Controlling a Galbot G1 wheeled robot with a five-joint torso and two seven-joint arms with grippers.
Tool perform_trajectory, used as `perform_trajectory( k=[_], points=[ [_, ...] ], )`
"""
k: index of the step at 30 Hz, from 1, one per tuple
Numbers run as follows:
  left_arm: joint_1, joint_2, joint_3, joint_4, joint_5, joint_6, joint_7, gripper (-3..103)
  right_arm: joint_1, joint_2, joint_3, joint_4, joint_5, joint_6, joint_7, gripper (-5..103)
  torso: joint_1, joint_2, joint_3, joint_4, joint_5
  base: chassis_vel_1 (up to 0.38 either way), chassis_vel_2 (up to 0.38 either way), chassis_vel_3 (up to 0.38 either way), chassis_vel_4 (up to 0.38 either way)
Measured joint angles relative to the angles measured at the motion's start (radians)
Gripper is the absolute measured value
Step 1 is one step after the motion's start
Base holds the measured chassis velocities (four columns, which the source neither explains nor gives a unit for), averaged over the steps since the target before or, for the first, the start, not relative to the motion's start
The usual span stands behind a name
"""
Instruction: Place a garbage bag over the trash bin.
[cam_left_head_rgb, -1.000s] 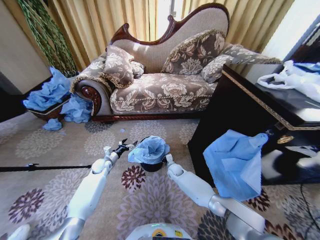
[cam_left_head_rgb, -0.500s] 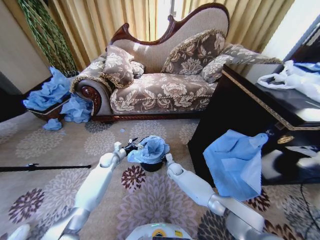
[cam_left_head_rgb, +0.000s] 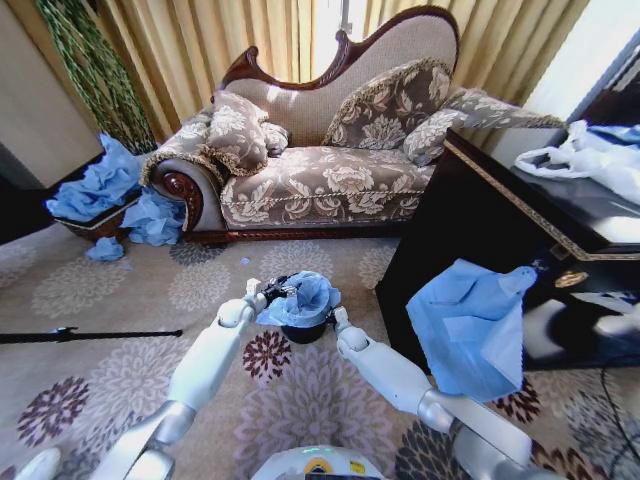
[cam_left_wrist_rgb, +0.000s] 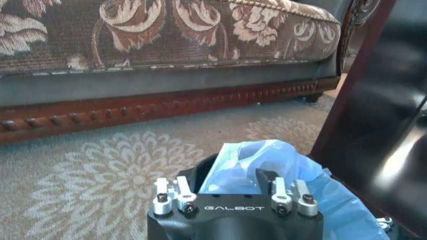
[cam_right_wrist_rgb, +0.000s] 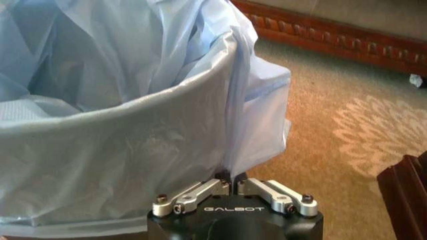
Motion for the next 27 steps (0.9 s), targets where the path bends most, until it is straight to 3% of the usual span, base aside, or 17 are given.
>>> perform_trajectory(
  k=[1, 7, 27],
  points=[
    [0.0, 0.0, 0.0, 0.0, 0.0, 0.0, 0.0, 64, 0.0, 0.0, 0.0, 0.0, 0.0, 0.0, 0.0, 0, 0.0, 0.0, 0.0, 0.0, 0.0, 0.0, 0.0, 0.0, 0.0],
    [0.0, -0.001, -0.001, 0.01, -0.003, -0.001, 0.003, 38, 0.005, 0.009, -0.001, -0.014, -0.001, 0.001, -0.001, 0, 0.0, 0.0, 0.0, 0.0, 0.0, 0.0, 0.0, 0.0, 0.0],
    [-0.012, -0.004, -0.004, 0.025, -0.018, -0.011, 0.012, 24, 0.007, 0.008, 0.005, -0.015, 0.001, 0.0, 0.004, 0, 0.0, 0.0, 0.0, 0.0, -0.0001, 0.0, 0.0, 0.0, 0.0]
  ],
)
